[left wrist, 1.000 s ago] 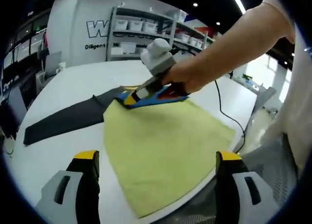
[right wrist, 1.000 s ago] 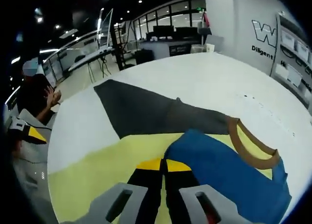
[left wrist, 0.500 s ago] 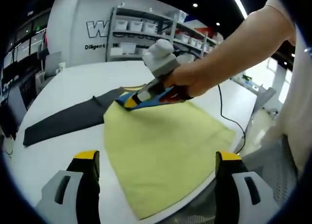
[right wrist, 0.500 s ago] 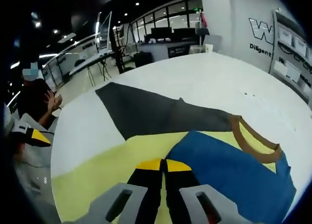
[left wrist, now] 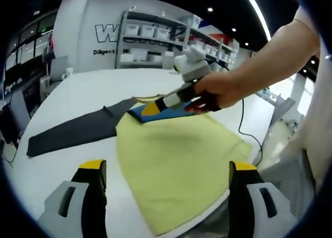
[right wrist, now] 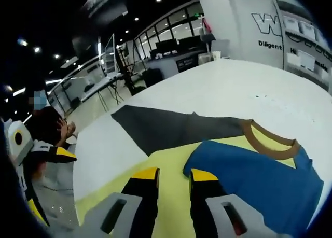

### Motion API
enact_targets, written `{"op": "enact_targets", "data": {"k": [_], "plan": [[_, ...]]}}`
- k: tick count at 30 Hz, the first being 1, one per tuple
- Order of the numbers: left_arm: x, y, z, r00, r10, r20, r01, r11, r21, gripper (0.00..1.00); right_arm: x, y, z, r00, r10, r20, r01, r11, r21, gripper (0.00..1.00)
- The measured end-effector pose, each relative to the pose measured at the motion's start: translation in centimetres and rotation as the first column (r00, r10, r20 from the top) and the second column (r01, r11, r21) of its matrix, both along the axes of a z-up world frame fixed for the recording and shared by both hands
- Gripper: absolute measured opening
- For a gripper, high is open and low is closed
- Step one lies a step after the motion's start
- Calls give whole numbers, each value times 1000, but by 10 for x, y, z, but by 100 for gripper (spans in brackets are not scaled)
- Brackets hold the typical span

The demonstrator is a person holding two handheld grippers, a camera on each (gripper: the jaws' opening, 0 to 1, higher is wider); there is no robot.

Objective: Fold the garment on the visible template until the final outline fits inside the template.

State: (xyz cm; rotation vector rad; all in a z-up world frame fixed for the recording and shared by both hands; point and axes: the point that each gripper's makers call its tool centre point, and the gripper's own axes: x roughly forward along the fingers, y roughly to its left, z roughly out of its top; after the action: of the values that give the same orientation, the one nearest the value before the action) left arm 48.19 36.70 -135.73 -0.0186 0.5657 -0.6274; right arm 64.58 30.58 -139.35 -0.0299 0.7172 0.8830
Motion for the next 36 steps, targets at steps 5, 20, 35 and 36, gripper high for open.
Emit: {"op": "enact_targets", "data": {"k": [5, 20, 35, 36], "plan": [[6, 11, 1, 1000, 24, 1, -24, 1000, -20, 96, -7, -20, 13, 999, -36, 25, 35, 999, 18, 13], [21, 9, 11, 1000, -5, 9, 6, 998, -54, 93, -21, -44, 22, 993, -94, 64, 93, 995, 18, 9], [2, -7, 11, 999, -52, -4, 52, 998, -26, 92, 42, -1, -3, 994, -53, 97, 60, 995, -76, 8], [2, -7, 11, 999, -52, -4, 52, 998, -25, 92, 46, 2, -5, 994, -50, 94, 59, 995, -85, 8]]}}
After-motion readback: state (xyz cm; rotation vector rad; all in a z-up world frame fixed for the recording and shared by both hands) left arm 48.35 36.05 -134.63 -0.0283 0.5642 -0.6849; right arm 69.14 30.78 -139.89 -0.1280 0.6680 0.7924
